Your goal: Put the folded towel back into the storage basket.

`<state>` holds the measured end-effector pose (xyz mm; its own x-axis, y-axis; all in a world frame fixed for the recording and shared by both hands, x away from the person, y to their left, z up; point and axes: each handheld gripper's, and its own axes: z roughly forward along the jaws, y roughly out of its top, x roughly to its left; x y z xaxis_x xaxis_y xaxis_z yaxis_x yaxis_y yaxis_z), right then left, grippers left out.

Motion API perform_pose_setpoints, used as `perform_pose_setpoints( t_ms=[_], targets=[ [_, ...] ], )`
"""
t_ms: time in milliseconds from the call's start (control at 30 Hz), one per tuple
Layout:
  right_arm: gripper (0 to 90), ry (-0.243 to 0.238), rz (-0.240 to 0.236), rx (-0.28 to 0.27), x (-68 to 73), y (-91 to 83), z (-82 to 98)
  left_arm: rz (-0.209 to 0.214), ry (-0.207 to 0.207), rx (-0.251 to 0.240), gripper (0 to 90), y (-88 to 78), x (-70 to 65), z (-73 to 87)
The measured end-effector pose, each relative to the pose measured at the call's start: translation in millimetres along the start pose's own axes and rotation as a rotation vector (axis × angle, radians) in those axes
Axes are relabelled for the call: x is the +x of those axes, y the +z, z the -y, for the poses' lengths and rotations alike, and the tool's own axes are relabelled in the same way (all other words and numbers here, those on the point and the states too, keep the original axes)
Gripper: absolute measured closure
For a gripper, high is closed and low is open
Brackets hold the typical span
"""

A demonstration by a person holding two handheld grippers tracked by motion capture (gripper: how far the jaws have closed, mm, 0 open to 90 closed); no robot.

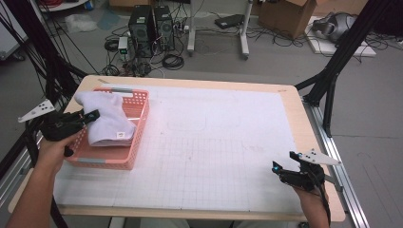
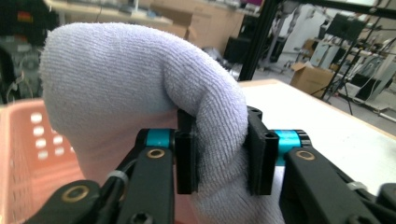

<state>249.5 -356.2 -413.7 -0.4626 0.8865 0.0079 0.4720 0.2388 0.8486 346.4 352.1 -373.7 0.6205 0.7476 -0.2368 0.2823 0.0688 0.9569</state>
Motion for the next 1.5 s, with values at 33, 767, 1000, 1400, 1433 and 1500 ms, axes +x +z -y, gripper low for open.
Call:
perform_pose_setpoints(
  t_ms=[33,767,1000,1400,1433,1500],
  targets=[
    [20.6,-0.004,0.000,0.000,0.4,0.2,-0.2,-0.005,-0.003,0.011,67.2,1.2,-0.1,-0.1],
    [20.6,-0.004,0.000,0.002,0.6,0.6,-0.3,-0.092,-0.052,0.158,68.2,4.6,2.3,-3.9],
    [20.6,-0.002,-0.002,0.001,0.5,0.7,-0.1,-0.117,-0.092,0.192,58.7,1.8,4.5,-5.9],
    [20.6,-0.006,-0.004,0.004,1.0,1.3,-0.2,-0.207,-0.167,0.237,39.4,-9.3,6.2,-8.5],
    [20.6,-0.005,-0.004,0.004,1.1,1.3,-0.2,-0.215,-0.168,0.242,38.8,-10.4,5.8,-9.3],
    [20.6,-0.004,-0.004,0.005,1.2,1.3,-0.2,-0.236,-0.159,0.246,38.8,-12.7,4.7,-11.3]
  ],
)
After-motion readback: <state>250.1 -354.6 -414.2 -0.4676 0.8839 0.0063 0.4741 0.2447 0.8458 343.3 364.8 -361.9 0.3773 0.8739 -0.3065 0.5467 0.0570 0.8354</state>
